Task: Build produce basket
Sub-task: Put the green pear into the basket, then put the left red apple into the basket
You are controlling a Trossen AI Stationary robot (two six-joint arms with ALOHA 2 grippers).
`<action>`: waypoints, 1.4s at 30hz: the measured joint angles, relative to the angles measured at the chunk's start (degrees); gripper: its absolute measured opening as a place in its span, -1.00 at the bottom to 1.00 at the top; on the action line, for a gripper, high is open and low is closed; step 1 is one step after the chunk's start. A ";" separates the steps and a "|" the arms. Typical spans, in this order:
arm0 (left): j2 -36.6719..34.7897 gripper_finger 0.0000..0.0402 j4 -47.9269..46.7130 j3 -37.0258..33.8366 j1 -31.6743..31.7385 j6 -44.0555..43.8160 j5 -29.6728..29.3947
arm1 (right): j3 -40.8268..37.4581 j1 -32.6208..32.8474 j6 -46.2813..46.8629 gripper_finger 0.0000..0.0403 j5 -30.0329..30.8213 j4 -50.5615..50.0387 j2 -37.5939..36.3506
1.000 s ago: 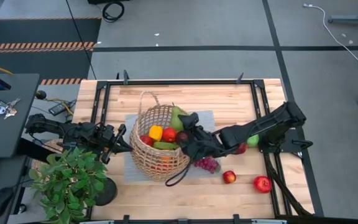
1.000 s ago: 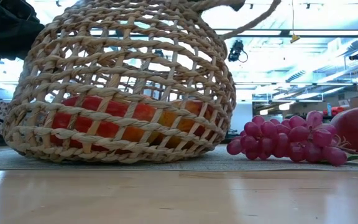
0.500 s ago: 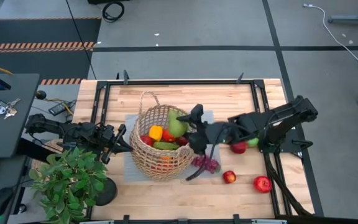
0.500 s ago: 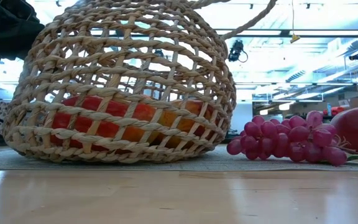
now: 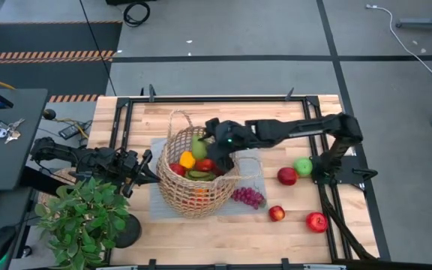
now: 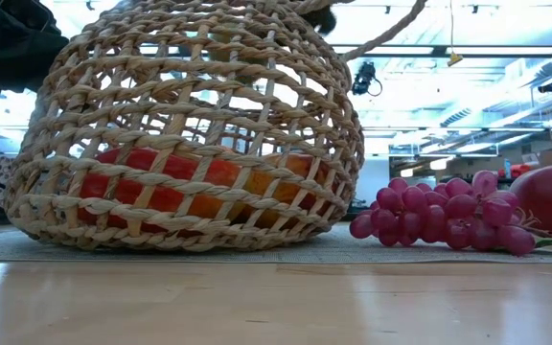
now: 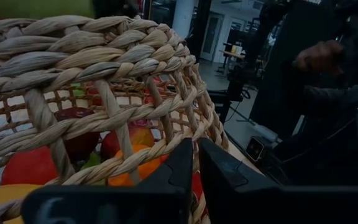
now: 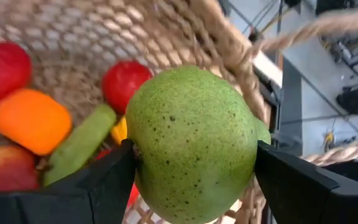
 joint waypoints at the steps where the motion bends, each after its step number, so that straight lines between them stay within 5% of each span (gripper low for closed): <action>1: -0.01 -0.83 0.00 -0.01 0.00 0.02 0.00 | 0.00 -0.48 0.02 0.55 0.00 0.40 0.87; 20: -0.02 -0.85 0.02 0.00 0.00 0.00 0.00 | 0.00 -4.25 2.97 0.55 -8.96 4.33 12.47; 29: -0.02 -0.83 0.02 -0.01 0.00 0.01 0.00 | 0.19 -4.24 6.29 0.57 -8.64 7.37 16.15; 37: -0.01 -0.86 0.07 0.00 0.00 0.03 0.00 | -0.04 -4.26 8.43 0.94 -6.27 7.54 14.02; 42: -0.02 -0.85 0.07 -0.01 0.00 0.00 0.00 | -0.04 -3.45 8.43 0.92 -2.34 7.99 9.79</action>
